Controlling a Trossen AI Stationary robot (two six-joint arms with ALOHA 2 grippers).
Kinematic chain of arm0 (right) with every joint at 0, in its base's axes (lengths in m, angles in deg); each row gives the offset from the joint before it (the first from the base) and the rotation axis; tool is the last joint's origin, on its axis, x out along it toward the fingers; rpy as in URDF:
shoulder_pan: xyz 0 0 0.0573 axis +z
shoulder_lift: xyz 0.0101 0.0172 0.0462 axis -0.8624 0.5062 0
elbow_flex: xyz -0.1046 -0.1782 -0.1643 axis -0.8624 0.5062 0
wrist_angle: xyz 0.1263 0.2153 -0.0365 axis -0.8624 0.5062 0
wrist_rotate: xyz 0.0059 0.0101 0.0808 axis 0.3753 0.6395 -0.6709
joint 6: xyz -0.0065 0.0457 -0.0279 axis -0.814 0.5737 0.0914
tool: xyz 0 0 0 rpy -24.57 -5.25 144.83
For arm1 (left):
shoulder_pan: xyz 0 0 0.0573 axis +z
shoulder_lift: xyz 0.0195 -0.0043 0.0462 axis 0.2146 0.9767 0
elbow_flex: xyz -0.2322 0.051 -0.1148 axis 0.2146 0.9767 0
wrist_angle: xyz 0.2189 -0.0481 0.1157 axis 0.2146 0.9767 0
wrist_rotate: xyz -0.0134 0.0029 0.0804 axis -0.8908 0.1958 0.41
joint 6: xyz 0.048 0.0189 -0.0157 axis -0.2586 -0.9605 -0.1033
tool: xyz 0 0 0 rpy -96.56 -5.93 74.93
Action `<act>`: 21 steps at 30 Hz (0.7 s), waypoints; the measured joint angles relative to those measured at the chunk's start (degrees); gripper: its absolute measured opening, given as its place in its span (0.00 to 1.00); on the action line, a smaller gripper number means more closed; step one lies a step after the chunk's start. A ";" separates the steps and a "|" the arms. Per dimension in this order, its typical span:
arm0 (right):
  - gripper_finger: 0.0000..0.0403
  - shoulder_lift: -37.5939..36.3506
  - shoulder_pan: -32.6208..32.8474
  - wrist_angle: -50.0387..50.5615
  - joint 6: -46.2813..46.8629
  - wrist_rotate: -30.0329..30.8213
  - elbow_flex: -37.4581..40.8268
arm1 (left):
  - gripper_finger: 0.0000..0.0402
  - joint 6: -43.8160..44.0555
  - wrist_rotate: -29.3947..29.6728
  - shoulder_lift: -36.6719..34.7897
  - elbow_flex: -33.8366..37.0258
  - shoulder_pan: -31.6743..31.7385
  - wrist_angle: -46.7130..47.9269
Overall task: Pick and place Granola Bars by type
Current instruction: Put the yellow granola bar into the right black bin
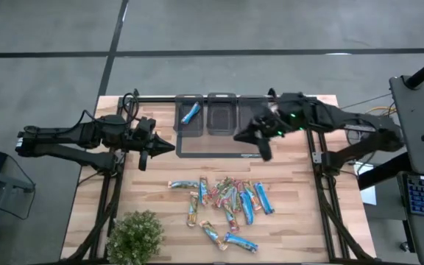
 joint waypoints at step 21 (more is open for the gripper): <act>0.02 -25.07 5.17 -10.69 2.00 0.04 26.19 | 0.00 -1.29 0.26 1.62 0.00 0.04 -0.37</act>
